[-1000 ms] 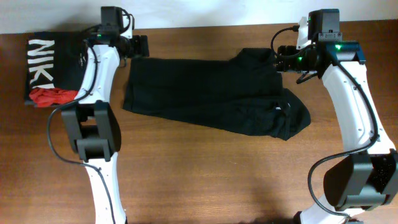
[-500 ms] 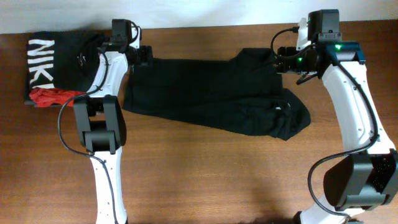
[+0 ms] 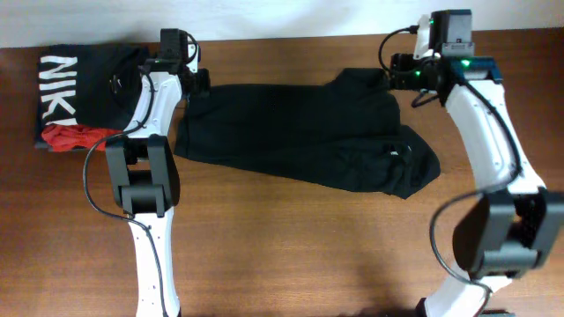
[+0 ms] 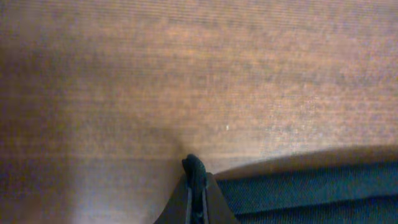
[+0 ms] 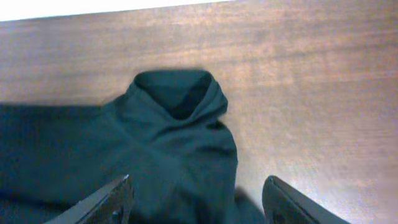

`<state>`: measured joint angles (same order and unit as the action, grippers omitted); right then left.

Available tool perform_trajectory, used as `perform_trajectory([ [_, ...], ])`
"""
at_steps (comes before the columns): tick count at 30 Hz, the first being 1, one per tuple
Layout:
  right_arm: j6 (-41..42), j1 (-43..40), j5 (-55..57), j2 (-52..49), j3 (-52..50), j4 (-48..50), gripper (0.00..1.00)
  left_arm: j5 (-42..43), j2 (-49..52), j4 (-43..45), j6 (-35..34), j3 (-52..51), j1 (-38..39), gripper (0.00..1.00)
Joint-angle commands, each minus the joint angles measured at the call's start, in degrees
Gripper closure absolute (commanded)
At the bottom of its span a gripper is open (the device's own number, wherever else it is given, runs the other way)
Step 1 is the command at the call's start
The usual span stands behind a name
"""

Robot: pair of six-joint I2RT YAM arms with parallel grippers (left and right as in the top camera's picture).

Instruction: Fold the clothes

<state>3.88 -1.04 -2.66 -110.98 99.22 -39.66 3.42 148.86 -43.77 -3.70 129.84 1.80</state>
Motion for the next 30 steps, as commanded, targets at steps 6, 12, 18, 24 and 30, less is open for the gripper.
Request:
perform_trajectory([
  [6, 2.84, 0.37, -0.13, -11.96, 0.7, 12.46, 0.3, 0.26, 2.21, -4.44, -3.15, 1.57, -0.02, 0.99],
  [12, 14.53, 0.48, 0.15, -18.97, 0.7, 19.28, 0.33, 0.22, 2.21, -5.14, -3.15, 1.55, -0.02, 0.99],
  [18, 16.81, 0.7, 1.81, -22.43, 0.7, 21.38, 0.36, -0.22, 2.21, -4.72, -3.13, 1.55, -0.02, 0.99],
  [24, 16.81, 0.7, 3.26, -23.5, 0.7, 22.25, 0.65, -1.64, 2.23, -3.39, -3.13, 1.55, -0.02, 0.99],
  [30, 16.28, 0.55, 3.3, -23.19, 1.42, 22.27, 0.82, -4.98, 2.23, -1.4, -3.1, 1.57, -0.22, 0.99],
])
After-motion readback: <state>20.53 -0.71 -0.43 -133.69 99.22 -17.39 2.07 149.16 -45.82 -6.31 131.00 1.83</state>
